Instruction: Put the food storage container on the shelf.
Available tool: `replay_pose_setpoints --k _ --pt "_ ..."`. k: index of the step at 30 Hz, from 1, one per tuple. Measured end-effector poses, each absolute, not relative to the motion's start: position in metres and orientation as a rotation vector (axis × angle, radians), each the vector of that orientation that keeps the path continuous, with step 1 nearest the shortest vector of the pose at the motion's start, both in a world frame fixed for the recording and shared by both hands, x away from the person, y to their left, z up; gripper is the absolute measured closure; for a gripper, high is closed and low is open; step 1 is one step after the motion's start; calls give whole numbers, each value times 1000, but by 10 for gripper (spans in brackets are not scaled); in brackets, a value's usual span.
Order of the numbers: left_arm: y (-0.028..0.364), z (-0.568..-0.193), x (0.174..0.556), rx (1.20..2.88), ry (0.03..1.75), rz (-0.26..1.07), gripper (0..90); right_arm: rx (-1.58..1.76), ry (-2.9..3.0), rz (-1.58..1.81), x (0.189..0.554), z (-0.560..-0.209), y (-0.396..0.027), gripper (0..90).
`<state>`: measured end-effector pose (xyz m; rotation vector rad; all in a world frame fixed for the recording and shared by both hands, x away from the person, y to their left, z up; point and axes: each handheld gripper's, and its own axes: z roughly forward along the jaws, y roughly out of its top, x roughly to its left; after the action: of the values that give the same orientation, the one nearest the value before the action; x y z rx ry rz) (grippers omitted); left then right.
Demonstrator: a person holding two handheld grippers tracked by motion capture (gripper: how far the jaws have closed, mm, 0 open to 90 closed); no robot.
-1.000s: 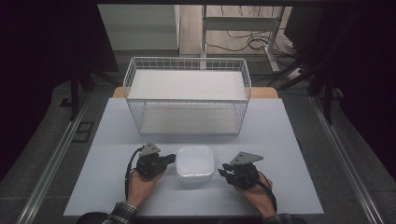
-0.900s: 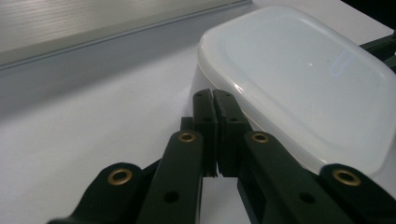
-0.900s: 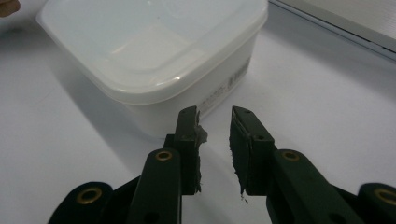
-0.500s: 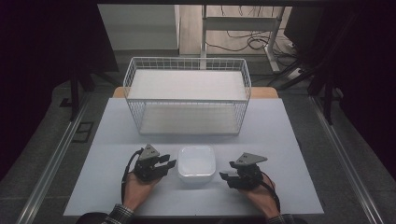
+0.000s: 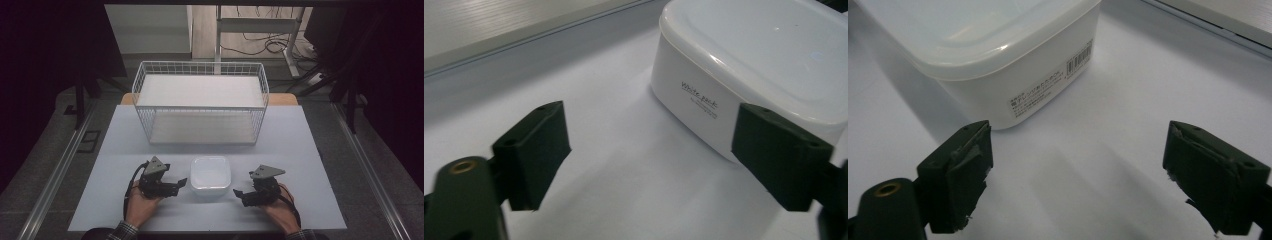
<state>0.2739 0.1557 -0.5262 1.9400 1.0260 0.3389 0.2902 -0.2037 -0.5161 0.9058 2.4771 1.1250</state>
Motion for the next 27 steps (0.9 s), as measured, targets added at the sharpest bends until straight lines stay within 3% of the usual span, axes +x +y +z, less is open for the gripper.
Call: replay_pose_setpoints --k 2,8,27 --pt "157 -529 275 1945 1010 319 75 911 2468 1151 291 -515 -206 119" --pt "161 -526 275 1890 984 279 34 911 2449 1190 290 -512 -207 104" --pt "151 -501 278 1877 946 230 29 922 2449 1335 301 -483 -201 44"
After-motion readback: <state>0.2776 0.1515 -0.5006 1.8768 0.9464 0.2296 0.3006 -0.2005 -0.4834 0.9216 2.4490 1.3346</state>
